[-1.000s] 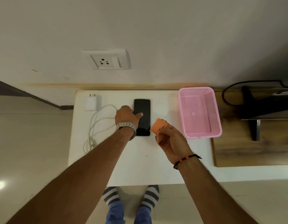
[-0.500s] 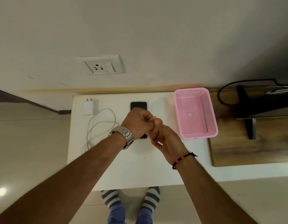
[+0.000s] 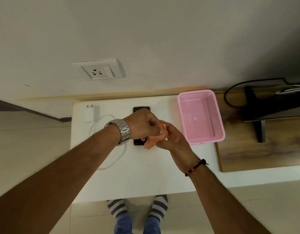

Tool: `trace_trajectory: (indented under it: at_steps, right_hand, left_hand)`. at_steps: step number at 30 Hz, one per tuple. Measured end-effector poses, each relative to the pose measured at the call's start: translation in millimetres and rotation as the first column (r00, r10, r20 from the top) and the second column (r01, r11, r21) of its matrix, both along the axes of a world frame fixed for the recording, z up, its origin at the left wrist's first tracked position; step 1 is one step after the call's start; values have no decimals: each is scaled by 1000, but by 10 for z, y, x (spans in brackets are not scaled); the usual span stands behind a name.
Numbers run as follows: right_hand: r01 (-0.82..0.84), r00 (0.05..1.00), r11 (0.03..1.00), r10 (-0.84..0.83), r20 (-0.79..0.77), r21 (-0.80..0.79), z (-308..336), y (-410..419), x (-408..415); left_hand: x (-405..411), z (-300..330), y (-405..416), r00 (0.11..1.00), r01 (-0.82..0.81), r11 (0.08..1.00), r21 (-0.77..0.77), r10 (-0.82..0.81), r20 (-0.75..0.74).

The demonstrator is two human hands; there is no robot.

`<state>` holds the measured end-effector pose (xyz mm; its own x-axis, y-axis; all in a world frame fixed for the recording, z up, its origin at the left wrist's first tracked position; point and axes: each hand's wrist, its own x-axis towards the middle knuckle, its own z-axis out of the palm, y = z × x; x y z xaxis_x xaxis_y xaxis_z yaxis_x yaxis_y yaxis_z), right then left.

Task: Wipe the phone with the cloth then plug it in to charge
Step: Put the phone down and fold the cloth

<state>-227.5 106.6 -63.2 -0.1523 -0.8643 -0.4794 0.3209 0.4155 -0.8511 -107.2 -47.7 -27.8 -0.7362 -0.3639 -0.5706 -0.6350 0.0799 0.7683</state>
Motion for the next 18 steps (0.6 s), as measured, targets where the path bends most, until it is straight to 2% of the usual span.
trace_trajectory:
  at_steps: [3, 6, 10, 12, 14, 16, 18]
  right_hand:
    - [-7, 997, 1000, 8, -75, 16, -29, 31, -20]
    - [58, 998, 996, -57, -20, 68, -88, 150, -49]
    - [173, 983, 965, -183, 31, 199, -205, 280, -18]
    - [334, 939, 885, -341, -37, 324, -291, 268, 34]
    - [486, 866, 748, -482, -134, 453, -402, 220, 72]
    - [558, 802, 635, -578, -151, 534, -501, 145, 91]
    - [590, 748, 573, -653, -118, 569, -569, 52, 96]
  left_hand:
    - [-7, -7, -98, 1000, -15, 1000, 16, 15, -13]
    - [9, -71, -238, 994, -107, 994, -1, 107, -16]
    - [-60, -231, -296, 990, -138, 989, -49, 140, 29]
    - [-138, -325, -311, 988, -140, 987, -85, 145, 51]
    - [-257, -433, -332, 990, -97, 984, -152, 112, 90]
    - [-396, -525, -345, 990, -20, 969, -246, 53, 131]
    - [-540, -630, -371, 989, 63, 940, -335, -13, 150]
